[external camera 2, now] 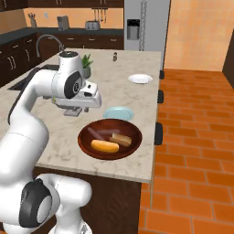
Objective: Place one bun and one sausage from the bowl on each plate.
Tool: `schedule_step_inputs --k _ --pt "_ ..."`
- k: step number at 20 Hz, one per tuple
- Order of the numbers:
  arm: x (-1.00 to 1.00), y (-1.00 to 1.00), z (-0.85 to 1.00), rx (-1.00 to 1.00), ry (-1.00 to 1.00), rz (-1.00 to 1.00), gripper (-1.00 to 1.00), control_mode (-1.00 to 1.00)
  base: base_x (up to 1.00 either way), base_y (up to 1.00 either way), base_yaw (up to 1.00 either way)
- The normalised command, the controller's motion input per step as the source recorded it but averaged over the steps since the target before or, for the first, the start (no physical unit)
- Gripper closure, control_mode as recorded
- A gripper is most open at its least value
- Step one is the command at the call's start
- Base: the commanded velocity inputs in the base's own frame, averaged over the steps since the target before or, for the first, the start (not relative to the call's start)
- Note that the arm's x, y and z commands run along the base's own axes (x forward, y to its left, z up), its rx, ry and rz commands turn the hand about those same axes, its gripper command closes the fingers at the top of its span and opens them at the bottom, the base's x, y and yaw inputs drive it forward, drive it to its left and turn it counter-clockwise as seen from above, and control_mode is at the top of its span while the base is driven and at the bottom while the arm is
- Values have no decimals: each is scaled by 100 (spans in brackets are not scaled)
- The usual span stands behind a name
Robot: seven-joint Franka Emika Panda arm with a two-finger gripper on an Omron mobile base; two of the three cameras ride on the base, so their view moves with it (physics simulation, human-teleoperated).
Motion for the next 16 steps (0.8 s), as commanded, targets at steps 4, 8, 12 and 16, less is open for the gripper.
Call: schedule_step_inputs --k 4,8,12,16 --pt "-2 -47 -5 9 0 -13 -100 -100 0 0 0" --pt "-1 -84 -15 13 4 -26 -100 -100 0 0 0" --pt "0 -67 -62 2 6 -24 -100 -100 0 0 0" --pt "4 13 -91 8 14 -33 -100 -100 0 0 0"
